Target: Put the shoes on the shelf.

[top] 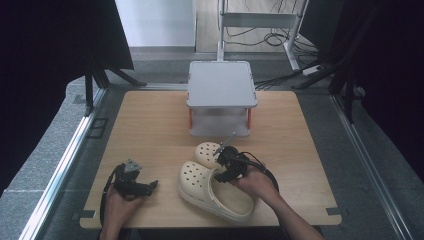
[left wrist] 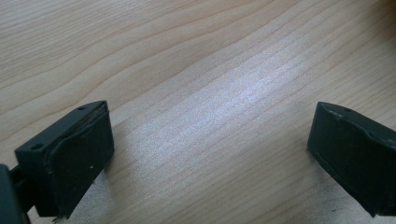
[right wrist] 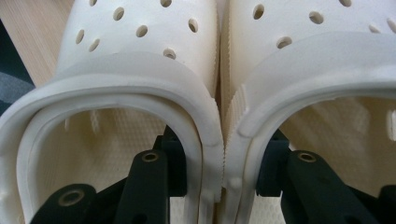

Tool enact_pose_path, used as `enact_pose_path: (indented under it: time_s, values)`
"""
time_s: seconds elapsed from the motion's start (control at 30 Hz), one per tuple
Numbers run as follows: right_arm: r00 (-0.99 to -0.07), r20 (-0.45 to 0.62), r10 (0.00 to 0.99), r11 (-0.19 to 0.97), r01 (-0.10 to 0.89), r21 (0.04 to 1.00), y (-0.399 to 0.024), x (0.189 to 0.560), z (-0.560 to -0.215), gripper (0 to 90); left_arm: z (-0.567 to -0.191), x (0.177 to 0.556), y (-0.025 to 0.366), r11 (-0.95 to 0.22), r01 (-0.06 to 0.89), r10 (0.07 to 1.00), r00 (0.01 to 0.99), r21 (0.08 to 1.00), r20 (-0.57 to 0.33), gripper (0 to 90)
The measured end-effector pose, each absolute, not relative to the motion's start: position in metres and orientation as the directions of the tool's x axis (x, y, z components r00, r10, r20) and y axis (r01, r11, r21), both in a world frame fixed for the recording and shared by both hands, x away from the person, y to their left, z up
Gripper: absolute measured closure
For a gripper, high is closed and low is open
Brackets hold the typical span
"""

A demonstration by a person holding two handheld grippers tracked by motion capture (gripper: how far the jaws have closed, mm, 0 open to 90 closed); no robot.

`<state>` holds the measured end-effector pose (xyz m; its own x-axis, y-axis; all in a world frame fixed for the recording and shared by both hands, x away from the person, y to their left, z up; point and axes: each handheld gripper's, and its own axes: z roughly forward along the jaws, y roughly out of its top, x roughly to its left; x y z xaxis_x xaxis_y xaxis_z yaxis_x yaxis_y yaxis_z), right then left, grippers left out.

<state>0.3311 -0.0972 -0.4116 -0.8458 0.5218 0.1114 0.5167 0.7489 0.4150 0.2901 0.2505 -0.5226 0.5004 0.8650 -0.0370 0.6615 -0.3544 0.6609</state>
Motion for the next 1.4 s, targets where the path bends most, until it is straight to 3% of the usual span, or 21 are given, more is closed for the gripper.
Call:
enact_pose_path:
  time_s: [0.87,1.4]
  values:
    - [-0.794,0.069,0.603,0.684,0.56,0.469,-0.126,0.345,-0.297,63.6,-0.522,0.29,0.251,-0.355,0.662,0.864,0.501,0.66,-0.038,0.2]
    - [-0.677,0.032,0.735,0.574,0.647,0.501,-0.106,0.403,-0.247,63.4,-0.522,0.29,0.251,-0.357,0.663,0.863,0.504,0.658,-0.04,0.2]
